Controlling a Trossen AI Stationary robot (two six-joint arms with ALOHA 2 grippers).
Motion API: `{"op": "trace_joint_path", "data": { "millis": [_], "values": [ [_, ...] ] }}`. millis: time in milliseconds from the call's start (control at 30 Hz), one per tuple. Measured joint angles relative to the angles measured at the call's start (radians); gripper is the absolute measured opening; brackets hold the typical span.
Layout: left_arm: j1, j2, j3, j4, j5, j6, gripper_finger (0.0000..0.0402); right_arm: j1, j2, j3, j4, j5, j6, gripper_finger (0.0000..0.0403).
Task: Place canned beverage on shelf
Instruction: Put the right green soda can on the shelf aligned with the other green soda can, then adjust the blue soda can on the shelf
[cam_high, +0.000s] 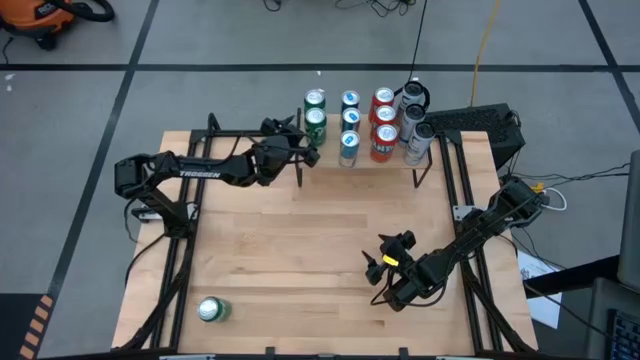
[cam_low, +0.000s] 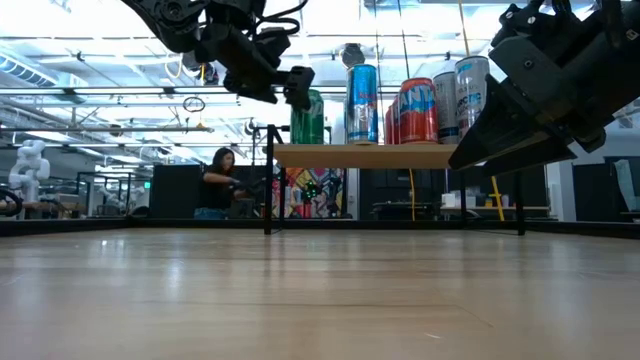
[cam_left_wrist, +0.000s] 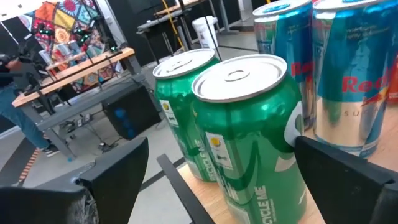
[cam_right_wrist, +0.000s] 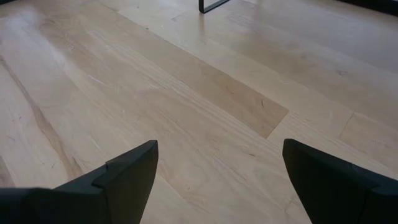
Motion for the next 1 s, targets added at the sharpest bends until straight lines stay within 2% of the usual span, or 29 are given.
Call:
{"op": "trace_joint_path", "data": {
  "millis": [267,433,533,667,867,900,1000],
  "values": [
    [-0.024,-0.020,0.000,-0.109,-0.015,0.000,0.0386,0.000,0.000,0.000,0.000,0.001,0.001,0.0334],
    [-0.066,-0.104,-0.009,-0.213,-0.049,-0.020,0.0386,0.000,0.004,0.000,0.009,0.069,-0.005,0.0331],
    [-0.100,-0.183,-0.046,-0.277,-0.050,-0.050,0.0386,-0.007,0.024,0.000,0.027,0.108,-0.032,0.0312],
    [-0.177,-0.288,-0.128,-0.391,-0.041,-0.149,0.0386,-0.046,0.056,0.000,0.101,0.123,-0.170,0.0238],
    [-0.357,-0.388,-0.236,-0.535,-0.036,-0.184,0.0386,-0.149,0.062,-0.001,0.245,0.208,-0.530,0.0037],
    [-0.386,-0.399,-0.243,-0.587,-0.035,-0.184,0.0386,-0.167,0.061,0.000,0.274,0.232,-0.596,0.0019],
    [-0.457,-0.409,-0.246,-0.744,-0.033,-0.233,0.0386,-0.241,0.061,0.000,0.357,0.254,-0.775,0.0012]
  ]
}}
